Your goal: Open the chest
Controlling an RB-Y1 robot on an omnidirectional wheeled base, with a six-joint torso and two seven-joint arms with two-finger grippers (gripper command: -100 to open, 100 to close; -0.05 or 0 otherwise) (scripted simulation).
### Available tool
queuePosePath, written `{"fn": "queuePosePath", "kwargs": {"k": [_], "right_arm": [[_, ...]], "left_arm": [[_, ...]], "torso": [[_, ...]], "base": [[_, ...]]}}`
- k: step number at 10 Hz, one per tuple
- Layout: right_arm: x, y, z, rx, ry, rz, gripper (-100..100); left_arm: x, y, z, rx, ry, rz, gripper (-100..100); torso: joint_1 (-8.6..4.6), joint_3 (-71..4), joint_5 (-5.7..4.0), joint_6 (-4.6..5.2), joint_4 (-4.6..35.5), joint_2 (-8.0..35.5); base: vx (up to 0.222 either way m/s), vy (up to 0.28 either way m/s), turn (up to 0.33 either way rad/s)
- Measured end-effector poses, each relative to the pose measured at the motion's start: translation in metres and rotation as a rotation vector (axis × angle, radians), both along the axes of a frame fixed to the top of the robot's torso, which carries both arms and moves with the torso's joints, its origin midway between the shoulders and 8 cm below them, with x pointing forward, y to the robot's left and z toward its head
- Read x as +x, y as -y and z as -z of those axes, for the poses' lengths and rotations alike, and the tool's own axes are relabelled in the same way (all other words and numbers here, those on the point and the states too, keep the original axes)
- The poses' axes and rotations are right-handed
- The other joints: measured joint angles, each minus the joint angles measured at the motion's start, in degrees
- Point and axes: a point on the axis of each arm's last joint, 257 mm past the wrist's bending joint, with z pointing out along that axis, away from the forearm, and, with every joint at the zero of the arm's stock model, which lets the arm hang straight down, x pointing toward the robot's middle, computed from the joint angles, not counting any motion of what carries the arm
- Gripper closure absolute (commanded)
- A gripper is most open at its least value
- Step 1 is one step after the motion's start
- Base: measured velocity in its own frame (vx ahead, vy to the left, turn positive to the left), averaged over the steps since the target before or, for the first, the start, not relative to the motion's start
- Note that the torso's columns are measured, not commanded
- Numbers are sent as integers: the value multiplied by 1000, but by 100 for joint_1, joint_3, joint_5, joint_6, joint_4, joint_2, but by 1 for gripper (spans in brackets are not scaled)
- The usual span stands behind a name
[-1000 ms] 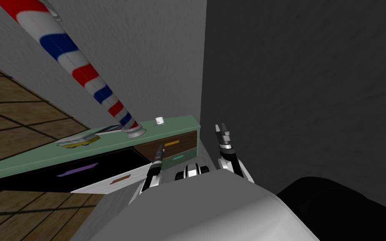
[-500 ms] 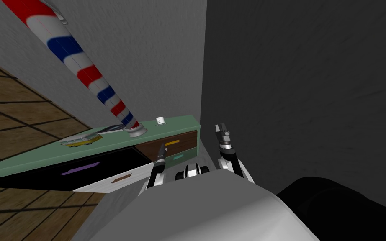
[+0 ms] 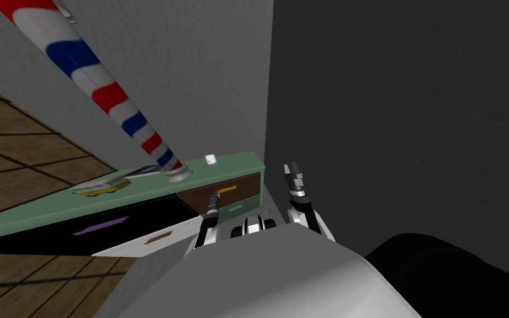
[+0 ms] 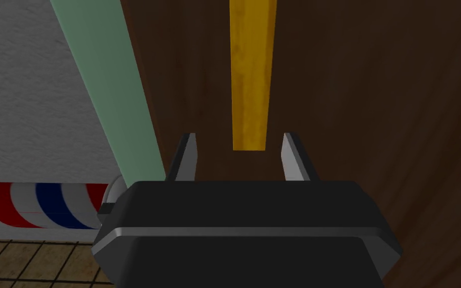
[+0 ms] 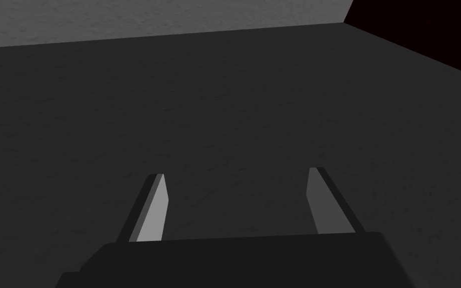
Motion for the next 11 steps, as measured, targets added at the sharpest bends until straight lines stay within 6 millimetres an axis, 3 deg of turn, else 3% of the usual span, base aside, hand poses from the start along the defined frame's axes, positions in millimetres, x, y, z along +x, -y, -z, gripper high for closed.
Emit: {"fn": "queuePosePath", "kwargs": {"k": [5,6,11], "right_arm": [[0,0,0,0,0,0,0],[0,0,0,0,0,0,0],[0,0,0,0,0,0,0]], "left_arm": [[-6,2,-6,1,5,5,100],[-7,2,-6,1,5,5,-100],[-7,-21,-10,95,-8,33,-100]], "torso": [[-3,-5,0,0,-2,-8],[3,-24,0,1,-10,-43],[4,-7,1,0,-3,-13]], "base": [[-161,-24,8],[-18,-5,-2],[57,10,-2]]}}
